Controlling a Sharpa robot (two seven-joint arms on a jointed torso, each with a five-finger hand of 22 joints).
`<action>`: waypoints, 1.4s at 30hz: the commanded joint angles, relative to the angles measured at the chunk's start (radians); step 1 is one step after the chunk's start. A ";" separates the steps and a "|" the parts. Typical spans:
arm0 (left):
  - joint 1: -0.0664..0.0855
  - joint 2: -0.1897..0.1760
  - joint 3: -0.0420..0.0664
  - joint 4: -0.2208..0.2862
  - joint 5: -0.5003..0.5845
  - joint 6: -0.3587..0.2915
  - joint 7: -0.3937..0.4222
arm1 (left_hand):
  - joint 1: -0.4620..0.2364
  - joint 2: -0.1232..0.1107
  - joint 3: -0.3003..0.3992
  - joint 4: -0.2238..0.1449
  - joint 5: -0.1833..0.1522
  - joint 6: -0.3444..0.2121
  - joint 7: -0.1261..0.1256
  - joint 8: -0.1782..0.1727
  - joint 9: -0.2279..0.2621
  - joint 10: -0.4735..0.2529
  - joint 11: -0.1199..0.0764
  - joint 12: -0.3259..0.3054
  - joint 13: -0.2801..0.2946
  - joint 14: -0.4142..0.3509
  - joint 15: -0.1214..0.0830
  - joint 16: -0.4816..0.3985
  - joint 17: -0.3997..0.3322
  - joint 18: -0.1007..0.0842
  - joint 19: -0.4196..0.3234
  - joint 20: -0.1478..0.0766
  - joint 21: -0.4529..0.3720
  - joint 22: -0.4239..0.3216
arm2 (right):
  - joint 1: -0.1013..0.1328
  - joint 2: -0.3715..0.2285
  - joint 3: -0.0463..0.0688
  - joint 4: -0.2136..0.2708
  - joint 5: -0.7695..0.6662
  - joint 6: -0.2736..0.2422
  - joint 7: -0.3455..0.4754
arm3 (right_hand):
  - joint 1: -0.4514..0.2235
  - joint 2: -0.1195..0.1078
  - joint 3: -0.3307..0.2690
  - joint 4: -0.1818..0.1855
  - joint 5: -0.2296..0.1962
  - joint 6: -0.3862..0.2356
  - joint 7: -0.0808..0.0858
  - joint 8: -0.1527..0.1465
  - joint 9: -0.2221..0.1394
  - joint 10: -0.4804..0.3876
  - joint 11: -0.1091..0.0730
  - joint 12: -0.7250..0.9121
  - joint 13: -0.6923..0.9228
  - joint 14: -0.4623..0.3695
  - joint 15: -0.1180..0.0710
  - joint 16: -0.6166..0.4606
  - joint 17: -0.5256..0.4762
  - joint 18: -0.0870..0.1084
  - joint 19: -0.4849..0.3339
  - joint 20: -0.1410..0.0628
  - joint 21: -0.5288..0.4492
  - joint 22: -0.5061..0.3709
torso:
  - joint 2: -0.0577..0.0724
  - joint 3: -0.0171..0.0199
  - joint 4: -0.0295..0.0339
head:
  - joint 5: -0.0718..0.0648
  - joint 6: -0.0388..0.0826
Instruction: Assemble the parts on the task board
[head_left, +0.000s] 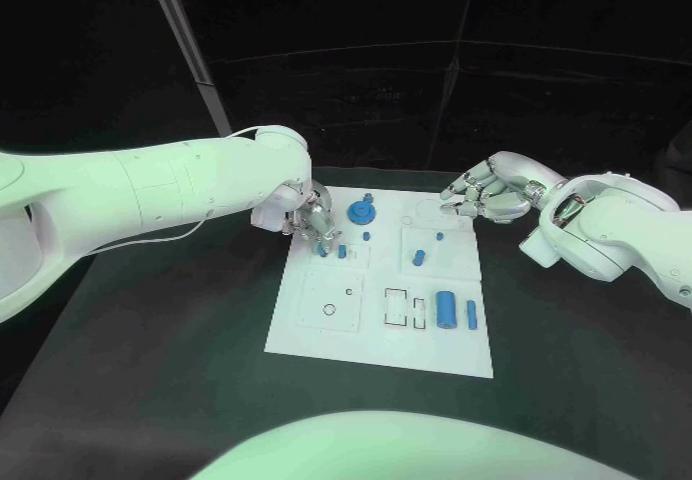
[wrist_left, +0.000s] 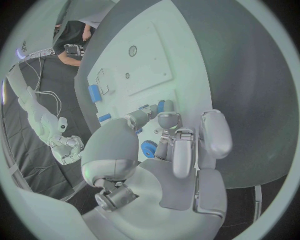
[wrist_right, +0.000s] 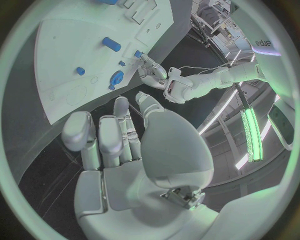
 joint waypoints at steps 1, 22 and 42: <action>-0.004 0.004 -0.001 -0.001 0.003 0.014 -0.003 | 0.000 0.011 0.142 -0.139 0.003 0.005 -0.001 0.001 0.000 0.002 -0.002 0.000 -0.002 0.106 -0.003 0.006 0.263 -0.011 0.003 -0.001 0.000 -0.001 | 0.002 0.001 0.000 0.001 0.003 0.001 0.009 | 0.004 -0.004 0.000 0.005 0.006 -0.007 -0.003 0.004 -0.001 -0.004 0.000 -0.002 -0.001 0.011 -0.004 -0.007 0.000 0.017 -0.006 -0.001 -0.004 -0.001 | -0.001 0.0000 0.0001 | 0.000 -0.002; -0.004 0.010 -0.001 -0.008 0.003 0.033 -0.004 | -0.030 0.016 -0.020 -0.097 -0.020 0.032 -0.014 -0.039 0.024 0.024 -0.010 0.019 0.039 0.106 -0.007 0.006 0.263 -0.011 0.002 -0.004 -0.006 0.002 | 0.002 0.001 0.000 0.001 0.003 0.003 0.009 | 0.004 -0.004 0.000 0.005 0.006 -0.007 -0.003 0.004 -0.001 -0.004 0.000 -0.002 -0.001 0.011 -0.004 -0.007 0.000 0.017 -0.006 -0.001 -0.004 -0.001 | 0.000 0.0003 0.0003 | -0.002 -0.003; -0.004 0.011 -0.001 -0.016 0.003 0.046 -0.005 | -0.090 0.027 -0.118 -0.028 -0.023 0.057 -0.015 -0.085 0.029 0.022 -0.009 0.019 0.051 0.106 -0.008 0.006 0.263 -0.012 0.004 -0.005 -0.012 0.003 | 0.002 0.002 0.000 0.001 0.003 0.003 0.010 | 0.004 -0.004 0.000 0.005 0.006 -0.007 -0.003 0.004 -0.001 -0.004 0.000 -0.002 -0.001 0.011 -0.004 -0.007 0.000 0.017 -0.006 -0.001 -0.004 -0.001 | -0.001 0.0000 0.0003 | -0.003 -0.003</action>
